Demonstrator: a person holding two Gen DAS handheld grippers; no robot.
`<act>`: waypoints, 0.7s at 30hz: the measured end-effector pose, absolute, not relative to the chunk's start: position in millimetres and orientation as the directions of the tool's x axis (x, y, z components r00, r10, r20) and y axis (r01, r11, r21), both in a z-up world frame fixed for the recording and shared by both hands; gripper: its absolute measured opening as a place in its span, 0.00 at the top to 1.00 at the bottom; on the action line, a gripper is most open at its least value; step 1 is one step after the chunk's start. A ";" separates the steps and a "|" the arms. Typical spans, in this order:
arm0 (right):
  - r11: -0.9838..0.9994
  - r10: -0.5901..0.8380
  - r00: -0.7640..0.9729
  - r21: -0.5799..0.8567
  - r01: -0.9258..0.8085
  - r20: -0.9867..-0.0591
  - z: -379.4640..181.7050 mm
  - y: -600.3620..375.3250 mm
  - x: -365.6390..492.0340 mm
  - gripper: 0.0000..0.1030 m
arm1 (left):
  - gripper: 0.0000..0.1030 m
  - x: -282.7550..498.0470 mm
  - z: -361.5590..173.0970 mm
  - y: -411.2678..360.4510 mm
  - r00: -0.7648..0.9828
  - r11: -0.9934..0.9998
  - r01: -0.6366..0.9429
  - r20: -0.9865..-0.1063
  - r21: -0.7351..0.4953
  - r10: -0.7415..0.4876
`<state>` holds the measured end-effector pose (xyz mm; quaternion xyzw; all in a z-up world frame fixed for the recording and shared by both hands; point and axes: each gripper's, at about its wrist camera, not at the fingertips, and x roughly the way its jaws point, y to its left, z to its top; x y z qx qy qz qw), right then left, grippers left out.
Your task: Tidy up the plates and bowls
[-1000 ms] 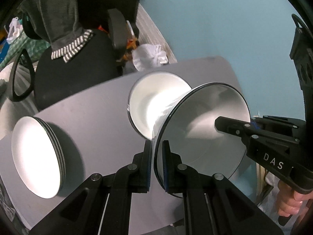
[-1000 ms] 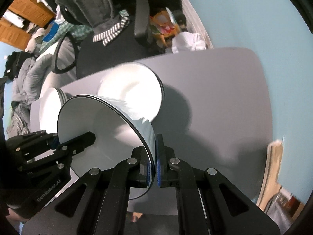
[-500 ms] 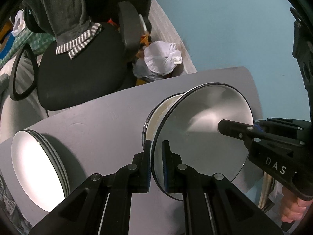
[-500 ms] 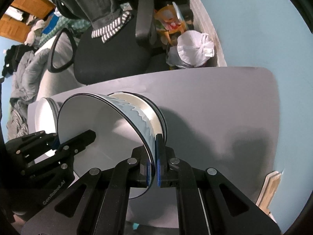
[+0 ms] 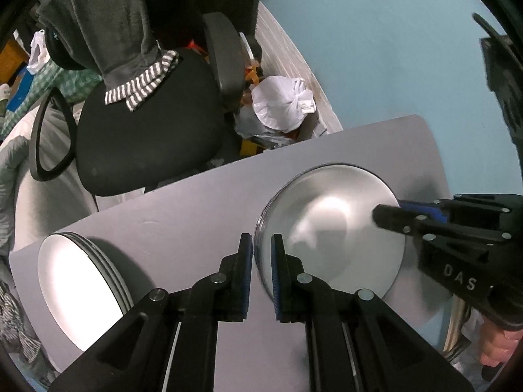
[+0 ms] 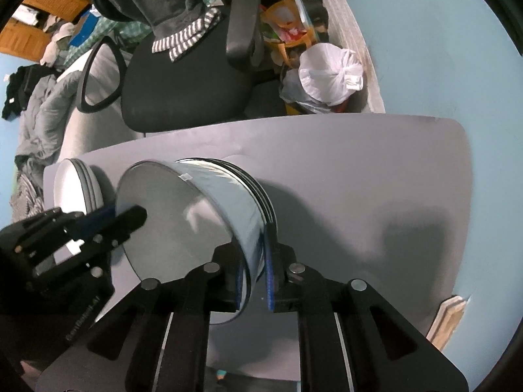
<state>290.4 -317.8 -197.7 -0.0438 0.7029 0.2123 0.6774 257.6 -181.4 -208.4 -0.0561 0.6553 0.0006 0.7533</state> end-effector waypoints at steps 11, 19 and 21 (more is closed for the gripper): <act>0.897 0.204 -0.024 0.197 -0.396 -0.979 -169.1 -316.9 293.4 0.90 | 0.78 255.8 -189.4 -178.2 0.173 0.995 -0.082 -0.984 -0.052 -0.037; 0.879 0.194 0.072 0.141 -0.455 -0.978 -137.9 -313.5 283.0 0.69 | 0.67 250.7 -149.2 -176.4 0.256 0.995 -0.067 -0.965 -0.070 -0.051; 0.877 0.203 0.093 0.138 -0.461 -0.975 -128.7 -312.4 280.0 0.61 | 0.62 249.2 -141.9 -173.6 0.272 0.995 -0.067 -0.960 -0.080 -0.059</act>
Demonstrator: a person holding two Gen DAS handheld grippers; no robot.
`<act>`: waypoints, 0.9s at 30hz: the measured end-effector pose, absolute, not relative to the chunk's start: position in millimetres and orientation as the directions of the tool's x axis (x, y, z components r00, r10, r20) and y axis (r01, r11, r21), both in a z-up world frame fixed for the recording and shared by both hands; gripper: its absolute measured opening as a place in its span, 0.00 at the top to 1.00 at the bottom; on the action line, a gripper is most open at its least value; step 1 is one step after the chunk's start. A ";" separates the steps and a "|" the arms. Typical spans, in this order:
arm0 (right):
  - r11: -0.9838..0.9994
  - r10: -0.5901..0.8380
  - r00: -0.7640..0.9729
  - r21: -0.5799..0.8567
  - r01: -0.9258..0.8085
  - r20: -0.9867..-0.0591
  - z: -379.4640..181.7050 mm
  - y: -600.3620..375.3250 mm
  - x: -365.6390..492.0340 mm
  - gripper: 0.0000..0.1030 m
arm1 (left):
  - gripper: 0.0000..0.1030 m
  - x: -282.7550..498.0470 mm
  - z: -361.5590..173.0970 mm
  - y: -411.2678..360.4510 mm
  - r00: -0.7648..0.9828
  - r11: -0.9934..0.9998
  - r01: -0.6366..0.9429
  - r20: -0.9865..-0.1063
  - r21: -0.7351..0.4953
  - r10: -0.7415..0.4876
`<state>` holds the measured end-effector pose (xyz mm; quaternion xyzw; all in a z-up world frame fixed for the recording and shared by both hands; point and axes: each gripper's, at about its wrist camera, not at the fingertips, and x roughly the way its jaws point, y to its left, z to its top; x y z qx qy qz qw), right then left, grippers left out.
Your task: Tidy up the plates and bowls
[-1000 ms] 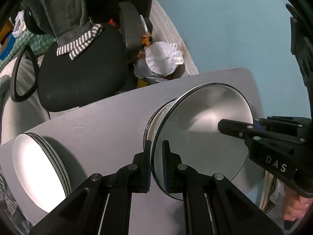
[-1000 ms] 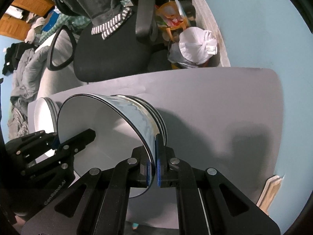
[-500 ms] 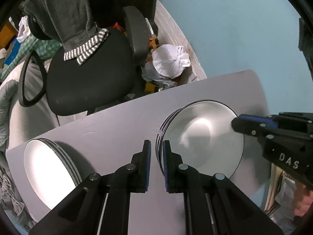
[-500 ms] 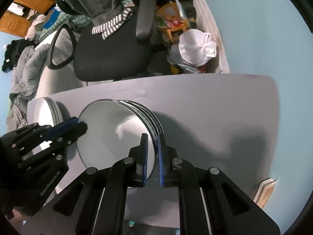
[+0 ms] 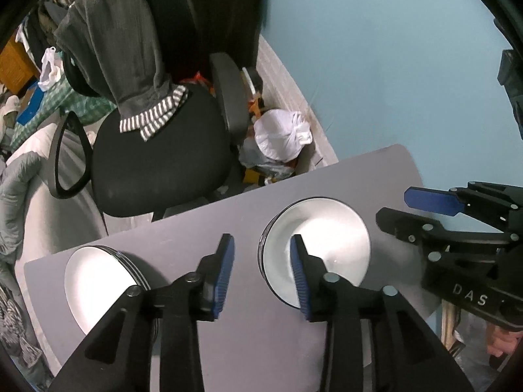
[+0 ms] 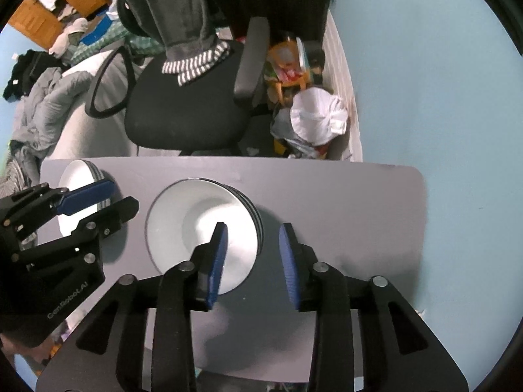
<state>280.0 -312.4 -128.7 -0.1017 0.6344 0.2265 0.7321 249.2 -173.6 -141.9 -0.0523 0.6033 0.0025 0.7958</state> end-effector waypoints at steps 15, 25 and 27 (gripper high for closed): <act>0.856 0.236 0.166 0.124 -0.502 -0.957 -95.6 -306.7 277.3 0.45 | 0.50 242.0 -125.6 -152.6 0.282 0.986 -0.103 -0.954 -0.133 -0.099; 0.852 0.224 0.136 0.126 -0.508 -0.965 -115.2 -312.3 288.8 0.43 | 0.40 244.1 -167.9 -133.6 0.210 0.966 -0.173 -0.965 -0.194 -0.156; 0.855 0.230 0.113 0.145 -0.498 -0.966 -126.2 -316.3 292.7 0.43 | 0.40 243.9 -176.0 -131.1 0.194 0.959 -0.193 -0.966 -0.208 -0.171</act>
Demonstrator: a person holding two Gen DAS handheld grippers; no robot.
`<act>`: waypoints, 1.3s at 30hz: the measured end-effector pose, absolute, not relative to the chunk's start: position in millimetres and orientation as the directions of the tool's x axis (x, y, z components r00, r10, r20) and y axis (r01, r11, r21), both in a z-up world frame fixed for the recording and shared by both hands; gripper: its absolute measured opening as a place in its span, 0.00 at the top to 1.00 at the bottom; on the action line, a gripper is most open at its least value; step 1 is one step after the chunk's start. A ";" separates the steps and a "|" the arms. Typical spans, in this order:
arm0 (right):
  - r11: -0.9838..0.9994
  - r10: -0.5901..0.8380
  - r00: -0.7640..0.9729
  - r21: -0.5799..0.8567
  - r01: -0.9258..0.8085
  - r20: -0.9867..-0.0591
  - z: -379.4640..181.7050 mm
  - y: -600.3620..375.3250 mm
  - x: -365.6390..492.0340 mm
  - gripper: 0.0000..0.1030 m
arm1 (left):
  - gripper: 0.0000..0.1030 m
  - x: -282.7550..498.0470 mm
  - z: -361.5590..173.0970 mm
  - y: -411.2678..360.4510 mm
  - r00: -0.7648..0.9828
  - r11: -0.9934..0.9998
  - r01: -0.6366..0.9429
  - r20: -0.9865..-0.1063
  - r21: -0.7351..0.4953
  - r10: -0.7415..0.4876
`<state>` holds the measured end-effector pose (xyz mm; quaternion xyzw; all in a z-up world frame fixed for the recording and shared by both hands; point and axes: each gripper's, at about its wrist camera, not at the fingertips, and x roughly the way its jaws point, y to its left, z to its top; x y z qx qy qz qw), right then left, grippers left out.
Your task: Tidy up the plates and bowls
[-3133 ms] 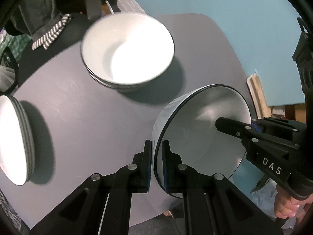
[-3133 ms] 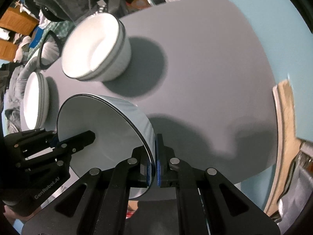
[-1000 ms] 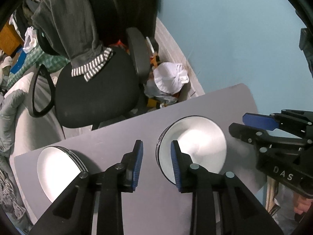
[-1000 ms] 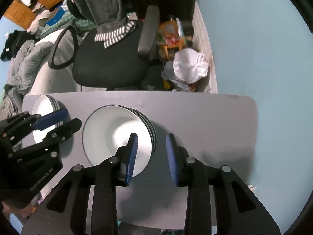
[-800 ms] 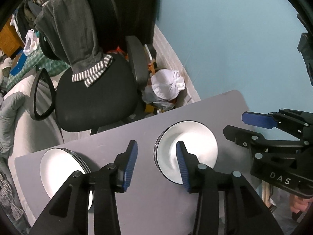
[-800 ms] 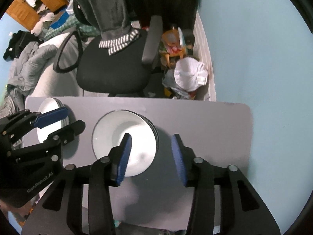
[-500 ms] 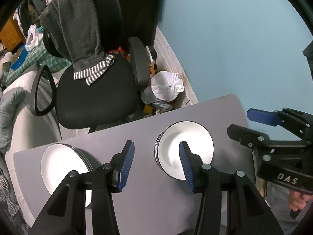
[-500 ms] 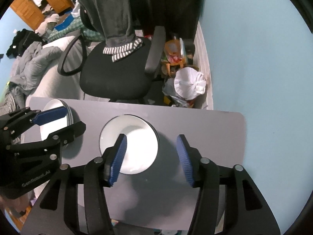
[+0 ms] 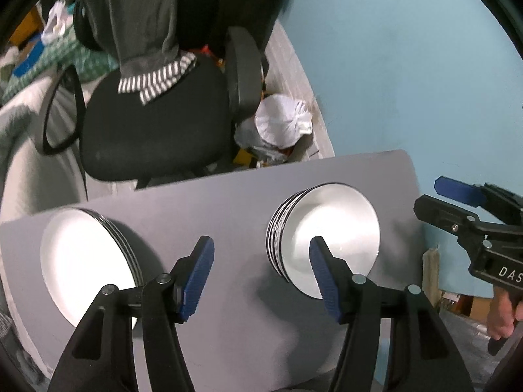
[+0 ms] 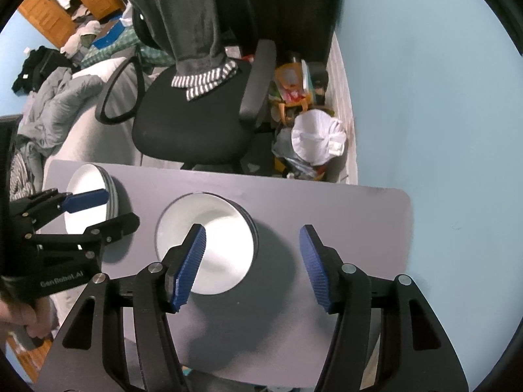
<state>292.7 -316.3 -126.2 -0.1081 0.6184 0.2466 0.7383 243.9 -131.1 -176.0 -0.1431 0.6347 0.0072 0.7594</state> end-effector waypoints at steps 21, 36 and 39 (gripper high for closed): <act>0.838 0.347 -0.165 0.385 -0.387 -0.923 -219.3 -327.9 310.4 0.43 | 0.40 237.8 -252.0 -130.9 0.090 0.887 -0.344 -0.951 -0.309 -0.296; 0.836 0.387 -0.201 0.434 -0.337 -0.900 -246.3 -333.6 306.8 0.43 | 0.40 231.8 -273.2 -132.3 0.091 0.854 -0.391 -0.938 -0.343 -0.335; 0.833 0.403 -0.204 0.450 -0.323 -0.892 -248.3 -334.3 306.9 0.43 | 0.40 231.6 -274.7 -133.5 0.089 0.850 -0.383 -0.930 -0.362 -0.356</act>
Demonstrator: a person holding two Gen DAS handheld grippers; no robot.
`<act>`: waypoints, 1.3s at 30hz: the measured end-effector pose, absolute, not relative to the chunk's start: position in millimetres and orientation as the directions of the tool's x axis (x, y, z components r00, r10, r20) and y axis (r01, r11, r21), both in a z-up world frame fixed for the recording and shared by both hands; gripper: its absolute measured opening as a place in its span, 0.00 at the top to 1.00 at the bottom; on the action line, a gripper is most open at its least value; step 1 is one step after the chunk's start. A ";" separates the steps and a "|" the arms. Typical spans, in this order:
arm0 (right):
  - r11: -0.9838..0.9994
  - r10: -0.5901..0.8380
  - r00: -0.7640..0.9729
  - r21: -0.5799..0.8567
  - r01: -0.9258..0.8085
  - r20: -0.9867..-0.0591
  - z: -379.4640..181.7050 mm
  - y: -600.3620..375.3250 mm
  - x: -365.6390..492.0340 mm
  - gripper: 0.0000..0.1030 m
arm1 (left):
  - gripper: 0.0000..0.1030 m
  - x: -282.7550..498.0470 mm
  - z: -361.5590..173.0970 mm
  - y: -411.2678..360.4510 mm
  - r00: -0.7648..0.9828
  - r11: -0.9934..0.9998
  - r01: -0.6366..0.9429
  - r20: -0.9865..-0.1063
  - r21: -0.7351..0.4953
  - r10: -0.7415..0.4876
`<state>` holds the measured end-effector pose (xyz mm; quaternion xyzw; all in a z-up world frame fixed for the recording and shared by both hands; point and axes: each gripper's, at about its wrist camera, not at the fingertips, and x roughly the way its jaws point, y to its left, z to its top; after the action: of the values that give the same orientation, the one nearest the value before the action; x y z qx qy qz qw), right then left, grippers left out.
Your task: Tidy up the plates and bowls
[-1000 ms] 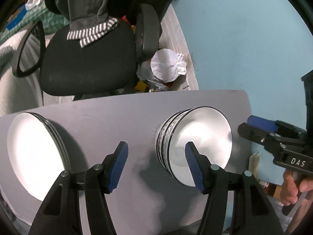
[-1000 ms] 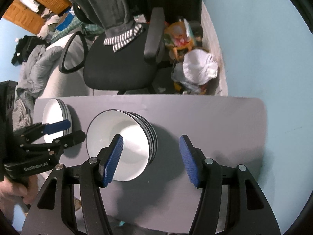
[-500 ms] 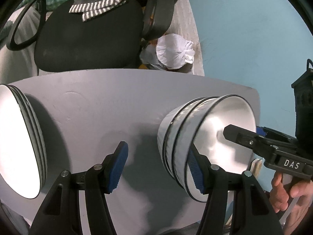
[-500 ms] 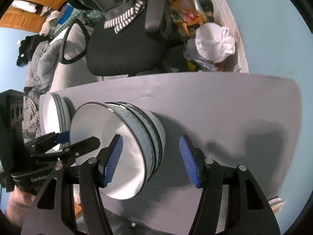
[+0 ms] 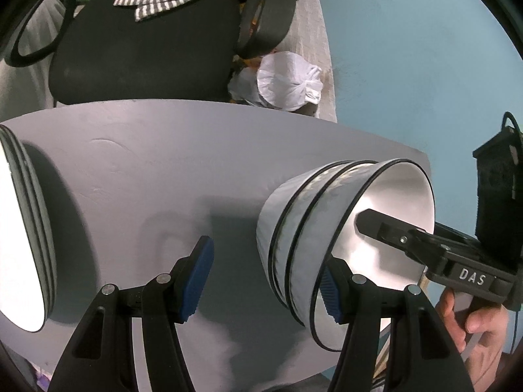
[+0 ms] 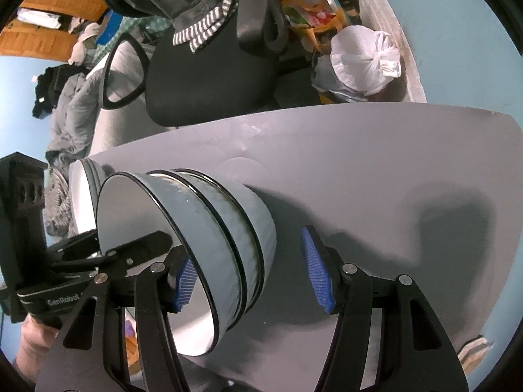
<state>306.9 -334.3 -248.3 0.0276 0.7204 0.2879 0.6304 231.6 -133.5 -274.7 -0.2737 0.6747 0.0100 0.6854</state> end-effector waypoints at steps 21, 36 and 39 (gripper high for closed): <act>0.821 0.371 -0.246 0.440 -0.365 -0.896 -243.0 -328.7 301.0 0.73 | 0.72 225.7 -266.2 -131.9 0.130 0.800 -0.401 -0.892 -0.446 -0.433; 0.834 0.327 -0.244 0.400 -0.379 -0.913 -241.3 -323.4 286.2 0.80 | 0.72 209.4 -264.8 -129.4 0.093 0.805 -0.402 -0.894 -0.437 -0.439; 0.836 0.330 -0.251 0.405 -0.371 -0.910 -240.6 -322.2 282.7 0.80 | 0.72 204.3 -262.0 -128.3 0.094 0.808 -0.399 -0.896 -0.433 -0.434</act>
<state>282.7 -322.2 -240.6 -0.0137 0.7371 0.2864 0.6120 204.3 -128.3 -262.0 -0.3094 0.6729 -0.0130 0.6718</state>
